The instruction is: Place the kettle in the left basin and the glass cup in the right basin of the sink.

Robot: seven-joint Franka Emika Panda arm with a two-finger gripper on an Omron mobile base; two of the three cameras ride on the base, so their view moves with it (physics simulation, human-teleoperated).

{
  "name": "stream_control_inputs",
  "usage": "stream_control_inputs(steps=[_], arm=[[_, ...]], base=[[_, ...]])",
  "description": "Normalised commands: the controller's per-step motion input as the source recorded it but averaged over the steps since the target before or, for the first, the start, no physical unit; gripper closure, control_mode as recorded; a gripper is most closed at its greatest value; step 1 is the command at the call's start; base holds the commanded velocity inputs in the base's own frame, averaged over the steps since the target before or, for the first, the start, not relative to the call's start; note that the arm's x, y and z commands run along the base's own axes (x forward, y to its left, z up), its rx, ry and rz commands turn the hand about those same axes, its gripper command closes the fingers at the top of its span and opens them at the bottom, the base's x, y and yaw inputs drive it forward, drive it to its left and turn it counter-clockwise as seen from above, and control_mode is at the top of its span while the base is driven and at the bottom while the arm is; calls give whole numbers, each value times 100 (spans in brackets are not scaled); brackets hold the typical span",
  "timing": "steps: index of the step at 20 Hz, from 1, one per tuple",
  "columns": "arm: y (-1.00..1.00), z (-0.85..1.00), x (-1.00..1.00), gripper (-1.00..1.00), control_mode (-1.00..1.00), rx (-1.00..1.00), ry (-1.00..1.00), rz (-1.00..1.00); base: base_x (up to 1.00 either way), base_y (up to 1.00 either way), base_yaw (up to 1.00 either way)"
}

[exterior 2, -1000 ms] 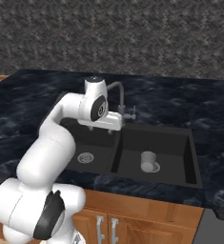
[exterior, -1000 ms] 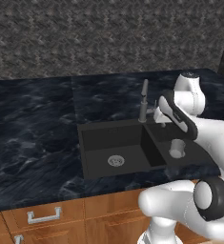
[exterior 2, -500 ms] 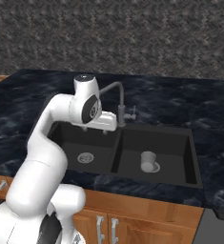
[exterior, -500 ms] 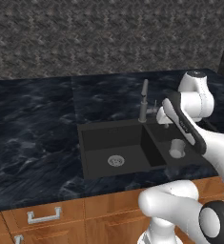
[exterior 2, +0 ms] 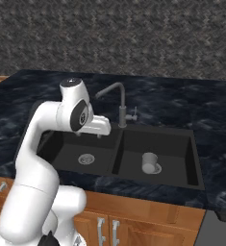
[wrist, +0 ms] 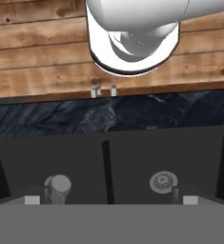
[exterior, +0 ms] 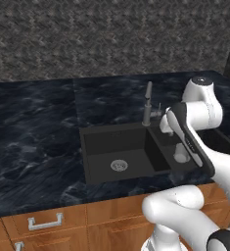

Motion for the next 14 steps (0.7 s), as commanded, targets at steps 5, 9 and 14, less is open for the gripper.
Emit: stream_control_inputs(steps=[5,9,14], arm=[[0,4,-4,-100,-100,0,0,0],[0,1,-1,-100,100,0,0,0],[0,0,0,-100,100,0,0,0]], base=[[0,0,0],[0,0,0],[-12,-24,0]])
